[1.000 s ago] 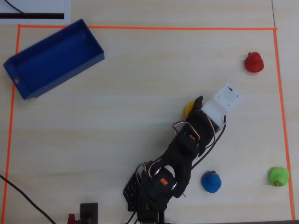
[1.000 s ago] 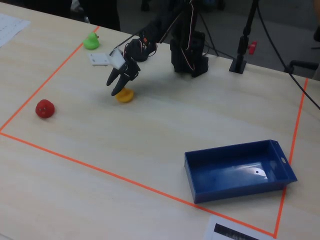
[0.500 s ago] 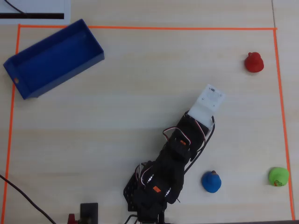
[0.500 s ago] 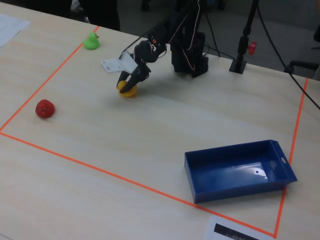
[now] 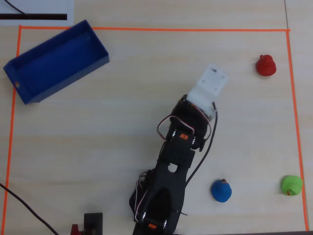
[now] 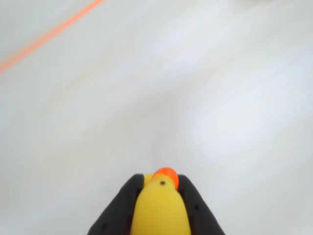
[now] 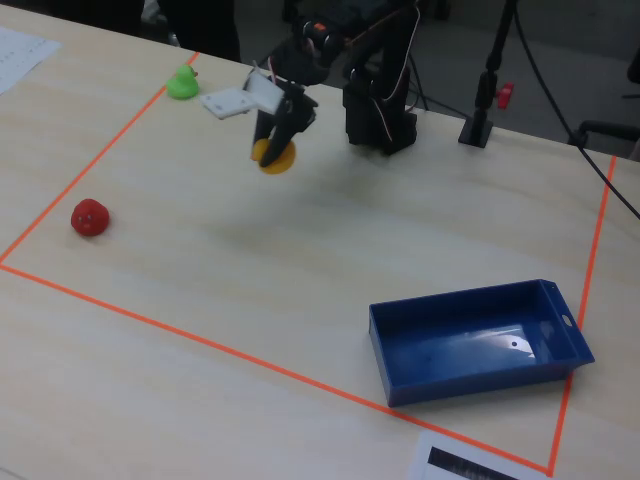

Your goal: Grasp yellow duck and put it into box.

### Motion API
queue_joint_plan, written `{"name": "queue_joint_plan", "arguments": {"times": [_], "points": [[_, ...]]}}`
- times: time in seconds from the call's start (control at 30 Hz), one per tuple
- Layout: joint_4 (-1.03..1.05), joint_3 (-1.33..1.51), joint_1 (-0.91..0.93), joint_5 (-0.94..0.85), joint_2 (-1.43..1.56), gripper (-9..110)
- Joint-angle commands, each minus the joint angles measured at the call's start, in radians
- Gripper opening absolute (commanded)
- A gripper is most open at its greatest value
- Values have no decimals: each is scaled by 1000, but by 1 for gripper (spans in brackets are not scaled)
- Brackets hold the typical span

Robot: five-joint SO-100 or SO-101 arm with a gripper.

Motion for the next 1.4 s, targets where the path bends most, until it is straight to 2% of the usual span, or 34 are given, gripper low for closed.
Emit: {"name": "queue_joint_plan", "arguments": {"times": [0.0,0.13,0.23,0.37,0.5,0.7,0.93,1.13,1.37], "points": [[413,54,-190,17,310,0],[635,97,-400,95,462,0],[690,78,-584,178,460,0],[634,-14,-787,244,327,0],[483,-238,-900,261,55,0],[307,-647,-956,235,-385,0],[115,-1035,-930,167,-825,0],[-81,-1167,-884,95,-1097,0],[-238,-1181,-896,80,-1267,0]]}}
